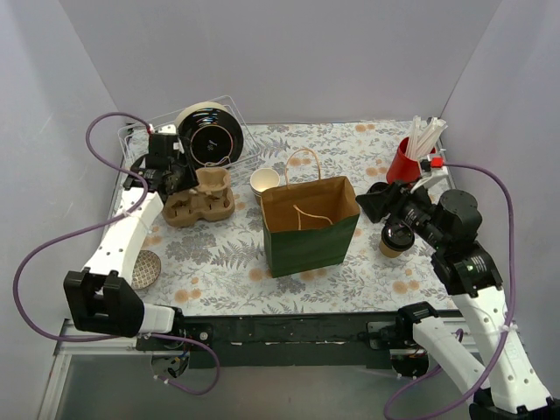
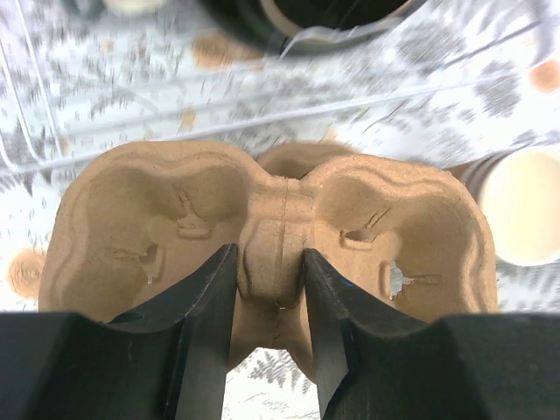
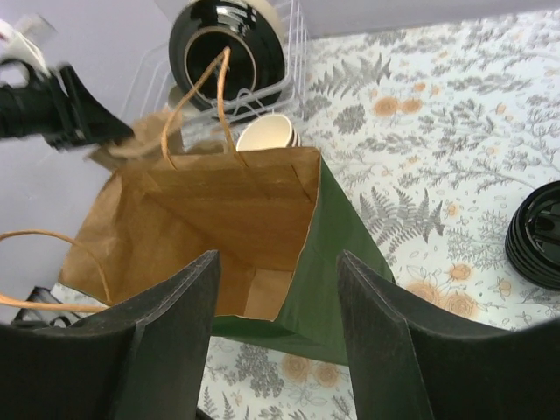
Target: Pack the takeout coffee
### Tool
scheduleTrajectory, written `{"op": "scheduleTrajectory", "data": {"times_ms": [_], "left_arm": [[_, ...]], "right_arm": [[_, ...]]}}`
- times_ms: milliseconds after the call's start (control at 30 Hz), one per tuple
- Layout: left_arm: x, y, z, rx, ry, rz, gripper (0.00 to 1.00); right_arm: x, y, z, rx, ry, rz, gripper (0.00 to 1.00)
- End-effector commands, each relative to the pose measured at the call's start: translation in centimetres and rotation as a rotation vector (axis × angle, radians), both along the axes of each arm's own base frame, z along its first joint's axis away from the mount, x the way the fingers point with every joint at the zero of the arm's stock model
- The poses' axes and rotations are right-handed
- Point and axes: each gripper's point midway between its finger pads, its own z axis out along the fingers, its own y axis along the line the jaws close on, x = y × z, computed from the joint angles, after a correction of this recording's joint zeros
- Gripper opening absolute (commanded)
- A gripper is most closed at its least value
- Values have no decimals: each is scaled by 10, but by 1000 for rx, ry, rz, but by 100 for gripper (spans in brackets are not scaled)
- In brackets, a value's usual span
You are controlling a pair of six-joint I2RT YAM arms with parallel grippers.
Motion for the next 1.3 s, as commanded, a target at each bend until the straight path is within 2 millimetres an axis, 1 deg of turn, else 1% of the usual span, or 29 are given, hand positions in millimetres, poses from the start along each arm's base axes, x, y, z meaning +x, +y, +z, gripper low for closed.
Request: {"op": "scheduleTrajectory", "data": {"times_ms": [0, 67, 100, 133, 200, 233, 300, 367, 433, 467, 533, 567, 600, 700, 767, 800, 900, 967, 1000, 1067, 1100, 1133, 1167, 1200, 1233, 1267], "left_arm": [[2, -9, 88, -65, -191, -42, 33], [0, -13, 111, -92, -237, -51, 32], [-3, -15, 121, -111, -253, -49, 31], [-4, -20, 142, -139, -294, -70, 31], [-8, -27, 157, -190, -304, -83, 30], [-12, -41, 174, -246, -326, -141, 29], [-17, -51, 186, -302, -337, -168, 27], [-25, -67, 202, -379, -358, -209, 26], [-32, -76, 213, -434, -372, -228, 25], [-38, -86, 218, -464, -373, -267, 24], [-44, -98, 227, -515, -390, -300, 23], [-54, -110, 230, -570, -384, -342, 23], [-56, -114, 238, -592, -409, -358, 22], [-71, -130, 250, -665, -426, -421, 22], [-75, -134, 255, -697, -426, -434, 23], [-79, -140, 256, -734, -419, -460, 22], [-86, -147, 261, -782, -417, -494, 22], [-90, -152, 259, -797, -399, -513, 22], [-91, -153, 261, -803, -401, -519, 23], [-94, -157, 261, -824, -390, -528, 22], [-95, -159, 264, -830, -400, -537, 22], [-93, -161, 262, -838, -389, -536, 22], [-93, -163, 265, -840, -392, -542, 22], [-92, -166, 268, -845, -394, -547, 22], [-92, -173, 267, -855, -382, -559, 22], [-91, -175, 272, -856, -398, -557, 22]], "right_arm": [[4, 12, -8, -59, 44, 86, 63], [6, 15, -12, -74, 71, 104, 63], [6, 17, -9, -70, 65, 114, 63], [6, 17, -9, -71, 68, 114, 63], [8, 13, -7, -77, 72, 90, 64], [8, 13, -7, -77, 74, 87, 64], [7, 15, -9, -77, 86, 105, 64], [5, 17, -10, -71, 91, 115, 64], [8, 17, -14, -69, 97, 110, 64], [9, 18, -17, -72, 106, 112, 64], [8, 21, -18, -72, 116, 133, 63], [9, 23, -20, -66, 125, 138, 63], [9, 25, -19, -60, 127, 147, 63], [11, 29, -19, -48, 135, 155, 62], [12, 34, -23, -45, 156, 170, 61], [12, 36, -26, -44, 170, 178, 60], [16, 39, -33, -54, 189, 164, 58], [19, 42, -38, -55, 197, 159, 56], [23, 42, -38, -60, 194, 141, 50], [25, 46, -39, -65, 200, 142, 39], [29, 46, -34, -60, 184, 116, 23], [33, 48, -22, -41, 136, 107, 15], [31, 54, -13, -19, 107, 108, 7], [36, 50, -7, -15, 80, 57, 1], [32, 59, 3, 1, 46, 66, 1], [29, 60, 11, 19, 18, 46, 1]]}}
